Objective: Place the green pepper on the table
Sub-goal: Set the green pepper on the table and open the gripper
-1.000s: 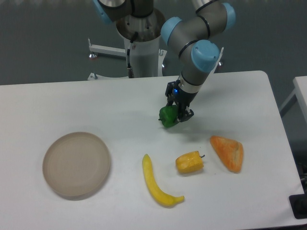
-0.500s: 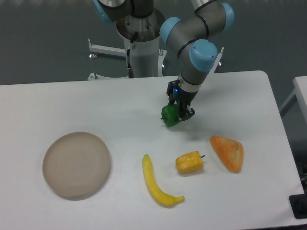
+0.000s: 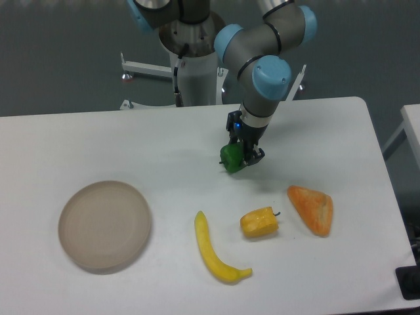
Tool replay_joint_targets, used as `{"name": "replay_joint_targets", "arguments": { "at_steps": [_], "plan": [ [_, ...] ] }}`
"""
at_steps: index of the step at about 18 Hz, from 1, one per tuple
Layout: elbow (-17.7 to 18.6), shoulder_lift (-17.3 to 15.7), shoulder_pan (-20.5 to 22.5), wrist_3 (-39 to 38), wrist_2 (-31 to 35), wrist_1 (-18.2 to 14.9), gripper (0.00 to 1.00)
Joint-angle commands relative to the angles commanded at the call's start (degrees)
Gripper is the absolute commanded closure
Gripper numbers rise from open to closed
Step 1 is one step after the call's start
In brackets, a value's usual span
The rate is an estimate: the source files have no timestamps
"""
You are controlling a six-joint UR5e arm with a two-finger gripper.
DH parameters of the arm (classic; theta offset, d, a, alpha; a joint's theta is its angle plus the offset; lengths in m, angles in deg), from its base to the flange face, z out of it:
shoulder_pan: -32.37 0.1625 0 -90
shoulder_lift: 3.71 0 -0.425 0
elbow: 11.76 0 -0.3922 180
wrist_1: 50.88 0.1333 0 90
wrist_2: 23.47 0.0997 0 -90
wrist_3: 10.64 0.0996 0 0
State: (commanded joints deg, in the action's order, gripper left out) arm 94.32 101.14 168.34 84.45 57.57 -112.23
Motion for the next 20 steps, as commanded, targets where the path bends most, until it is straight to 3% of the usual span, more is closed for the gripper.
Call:
{"name": "replay_joint_targets", "arguments": {
  "at_steps": [8, 14, 17, 20],
  "plan": [
    [-0.09, 0.09, -0.62, 0.09, 0.00, 0.09, 0.57],
    [-0.53, 0.09, -0.53, 0.09, 0.00, 0.00, 0.11],
    [-1.23, -0.09, -0.53, 0.00, 0.00, -0.09, 0.00],
    [-2.63, -0.26, -0.53, -0.35, 0.61, -0.17, 0.00]
  ]
}}
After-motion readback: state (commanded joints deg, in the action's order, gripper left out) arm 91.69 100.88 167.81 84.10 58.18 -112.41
